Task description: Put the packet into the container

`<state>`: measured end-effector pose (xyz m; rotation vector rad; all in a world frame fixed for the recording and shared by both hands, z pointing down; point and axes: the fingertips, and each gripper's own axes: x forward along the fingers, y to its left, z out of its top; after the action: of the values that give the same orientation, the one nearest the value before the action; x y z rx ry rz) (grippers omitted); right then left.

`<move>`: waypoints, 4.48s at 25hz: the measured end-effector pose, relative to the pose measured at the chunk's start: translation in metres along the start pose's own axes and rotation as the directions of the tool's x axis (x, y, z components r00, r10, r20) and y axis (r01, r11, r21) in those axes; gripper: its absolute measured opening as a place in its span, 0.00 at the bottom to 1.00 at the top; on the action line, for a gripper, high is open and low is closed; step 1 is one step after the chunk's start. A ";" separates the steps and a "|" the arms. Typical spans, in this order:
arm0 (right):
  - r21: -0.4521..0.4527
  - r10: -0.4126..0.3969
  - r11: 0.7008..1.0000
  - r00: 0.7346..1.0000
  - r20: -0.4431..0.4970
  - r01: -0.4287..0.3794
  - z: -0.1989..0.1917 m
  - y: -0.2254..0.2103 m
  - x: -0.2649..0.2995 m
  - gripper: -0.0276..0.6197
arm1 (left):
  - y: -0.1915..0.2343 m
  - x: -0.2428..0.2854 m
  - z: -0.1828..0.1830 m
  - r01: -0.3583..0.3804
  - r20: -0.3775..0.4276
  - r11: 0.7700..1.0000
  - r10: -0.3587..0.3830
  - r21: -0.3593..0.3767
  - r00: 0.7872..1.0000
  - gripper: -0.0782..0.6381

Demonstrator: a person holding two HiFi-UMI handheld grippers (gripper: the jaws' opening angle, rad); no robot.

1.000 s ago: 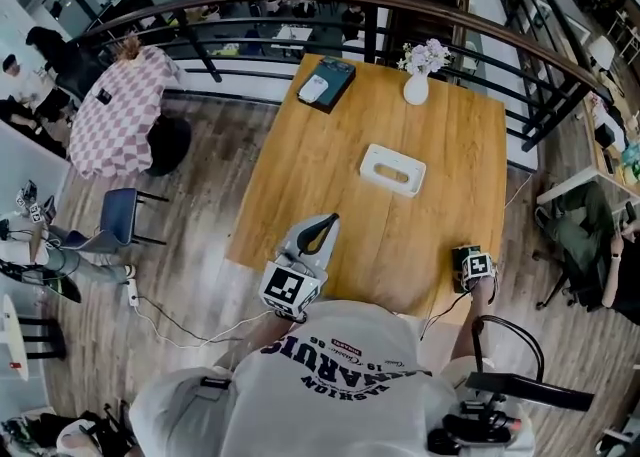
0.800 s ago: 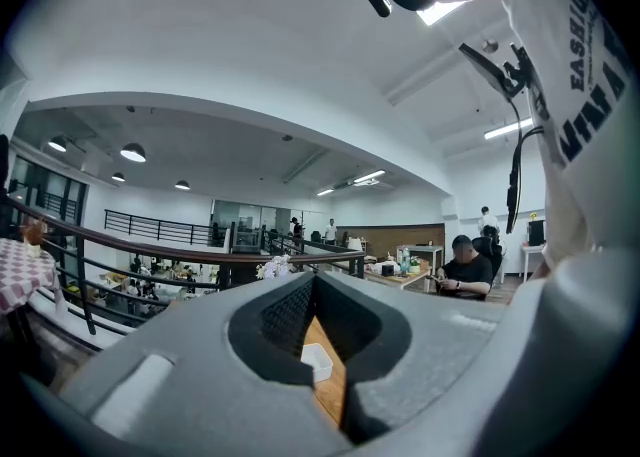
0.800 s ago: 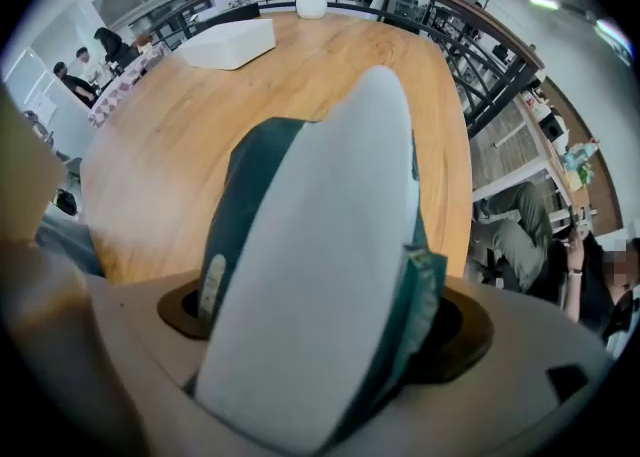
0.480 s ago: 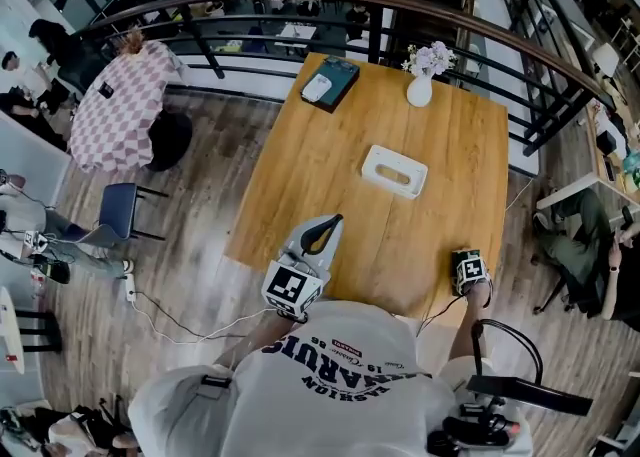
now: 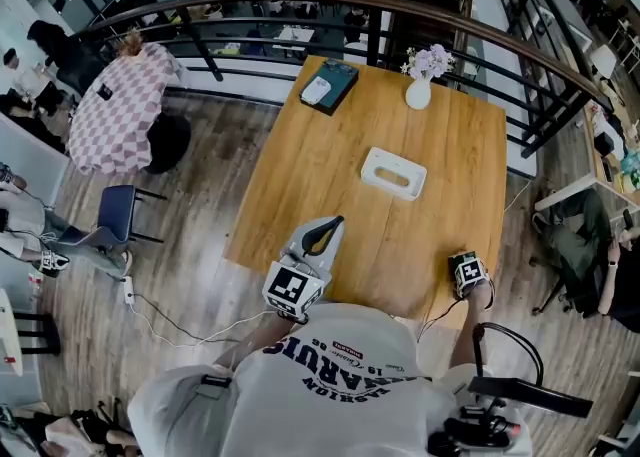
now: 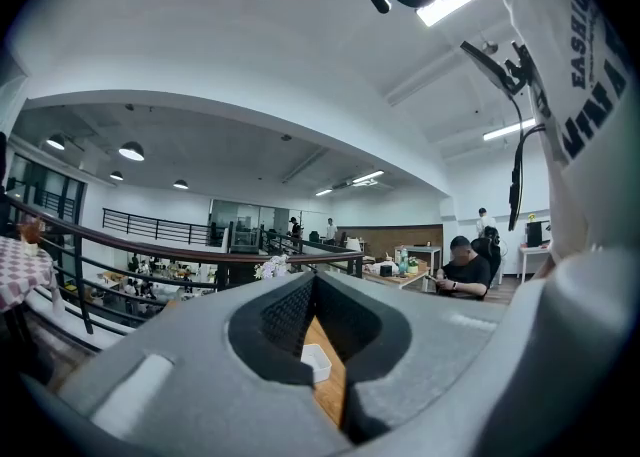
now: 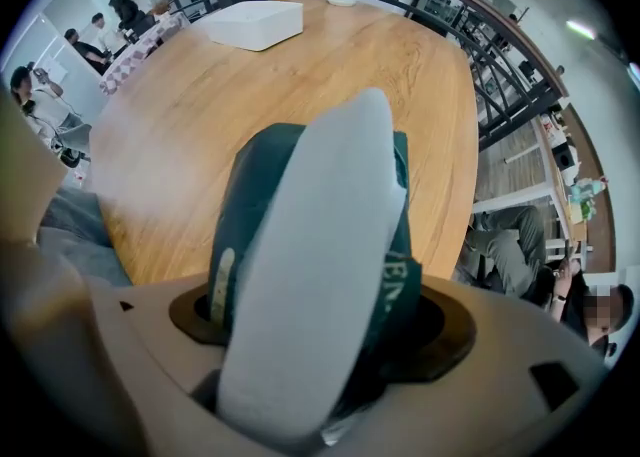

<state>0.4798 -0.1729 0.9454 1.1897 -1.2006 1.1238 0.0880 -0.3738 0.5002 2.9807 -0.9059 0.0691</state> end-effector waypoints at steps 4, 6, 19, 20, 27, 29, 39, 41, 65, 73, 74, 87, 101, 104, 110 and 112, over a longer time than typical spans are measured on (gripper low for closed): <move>-0.038 -0.007 0.999 1.000 0.021 0.007 0.007 0.007 -0.026 0.69 | 0.002 -0.001 0.003 0.004 -0.003 1.000 -0.004 -0.005 1.000 0.11; -0.082 0.001 0.997 0.999 0.048 0.003 0.015 0.014 -0.043 0.69 | 0.000 -0.001 0.002 0.007 -0.006 1.000 -0.007 -0.007 1.000 0.11; -0.588 0.070 0.808 0.987 0.145 0.029 0.055 0.101 -0.262 0.67 | -0.020 0.009 0.006 0.061 0.009 0.998 -0.061 0.000 0.998 0.11; -0.613 0.074 0.789 0.985 0.155 0.037 0.055 0.108 -0.278 0.67 | -0.022 0.009 0.006 0.065 0.012 0.998 -0.065 0.000 0.998 0.11; -0.669 0.082 0.740 0.978 0.194 0.071 0.060 0.128 -0.321 0.66 | -0.026 0.010 0.008 0.071 0.018 0.997 -0.071 -0.006 0.997 0.11; -0.675 0.089 0.736 0.980 0.177 0.055 0.058 0.130 -0.314 0.66 | -0.025 0.009 0.008 0.066 0.018 0.998 -0.066 -0.004 0.998 0.11; -0.707 0.090 0.705 0.981 0.170 0.057 0.083 0.134 -0.310 0.65 | -0.013 -0.002 0.004 0.004 0.015 1.000 -0.004 -0.010 1.000 0.11; -0.719 0.093 0.692 0.981 0.168 0.057 0.095 0.134 -0.312 0.64 | -0.008 -0.006 0.004 -0.015 0.011 1.000 0.015 -0.015 1.000 0.11; -0.788 0.026 0.591 0.972 0.233 0.173 0.358 0.126 -0.264 0.62 | 0.036 -0.056 -0.007 -0.280 -0.023 0.959 0.279 -0.035 0.960 0.11; -0.791 0.067 0.599 0.977 0.204 0.124 0.413 0.138 -0.227 0.62 | 0.043 -0.062 -0.010 -0.327 -0.040 0.944 0.326 -0.032 0.945 0.11; -0.795 0.069 0.596 0.978 0.196 0.117 0.414 0.141 -0.225 0.62 | 0.045 -0.063 -0.010 -0.333 -0.039 0.942 0.331 -0.032 0.943 0.11; -0.807 0.083 0.584 0.982 0.168 0.089 0.422 0.145 -0.180 0.62 | 0.052 -0.060 -0.014 -0.357 -0.053 0.934 0.355 -0.032 0.933 0.11; -0.781 0.112 0.622 0.980 0.167 0.062 0.438 0.148 -0.094 0.62 | 0.060 -0.059 -0.018 -0.413 -0.102 0.910 0.408 -0.037 0.907 0.11; -0.784 0.082 0.618 0.986 0.145 0.064 0.435 0.144 -0.079 0.62 | 0.062 -0.056 -0.020 -0.421 -0.108 0.906 0.415 -0.039 0.904 0.11; -0.770 0.045 0.634 0.991 0.128 0.071 0.424 0.137 -0.049 0.61 | 0.066 -0.056 -0.027 -0.445 -0.129 0.894 0.436 -0.046 0.890 0.11; -0.768 0.046 0.637 0.991 0.127 0.068 0.421 0.136 -0.043 0.61 | 0.068 -0.056 -0.029 -0.451 -0.134 0.891 0.442 -0.049 0.887 0.11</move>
<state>0.3162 -0.5850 0.9098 0.5866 -1.5543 0.3929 0.0025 -0.3984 0.5276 2.5983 -1.5179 0.2123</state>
